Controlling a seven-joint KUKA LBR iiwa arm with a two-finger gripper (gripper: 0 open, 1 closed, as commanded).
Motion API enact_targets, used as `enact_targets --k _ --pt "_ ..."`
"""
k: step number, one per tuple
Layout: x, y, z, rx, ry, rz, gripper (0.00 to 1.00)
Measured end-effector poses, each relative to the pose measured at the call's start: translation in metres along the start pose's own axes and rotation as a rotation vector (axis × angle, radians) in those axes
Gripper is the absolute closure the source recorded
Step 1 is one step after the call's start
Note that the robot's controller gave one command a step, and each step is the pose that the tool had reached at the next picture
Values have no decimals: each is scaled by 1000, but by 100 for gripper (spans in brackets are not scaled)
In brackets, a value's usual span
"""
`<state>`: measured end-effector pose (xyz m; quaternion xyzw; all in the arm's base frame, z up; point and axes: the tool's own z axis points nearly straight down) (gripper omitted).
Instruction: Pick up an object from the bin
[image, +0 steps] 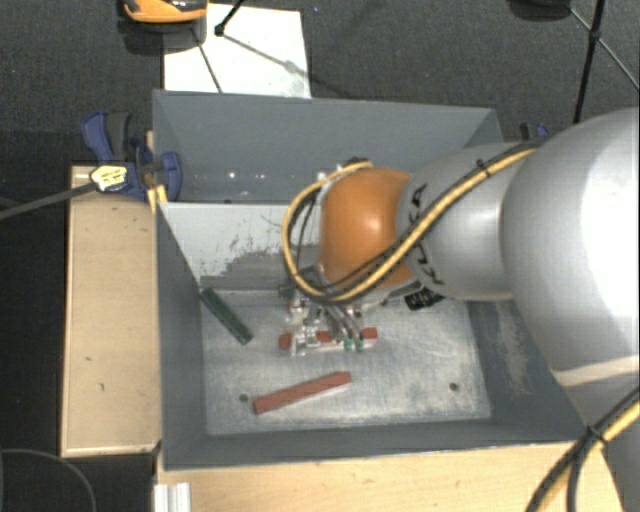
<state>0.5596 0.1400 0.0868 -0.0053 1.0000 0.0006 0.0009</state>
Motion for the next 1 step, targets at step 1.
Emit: enact_targets --k 1 --pt "-3 4 -155 0 -4 -1 100"
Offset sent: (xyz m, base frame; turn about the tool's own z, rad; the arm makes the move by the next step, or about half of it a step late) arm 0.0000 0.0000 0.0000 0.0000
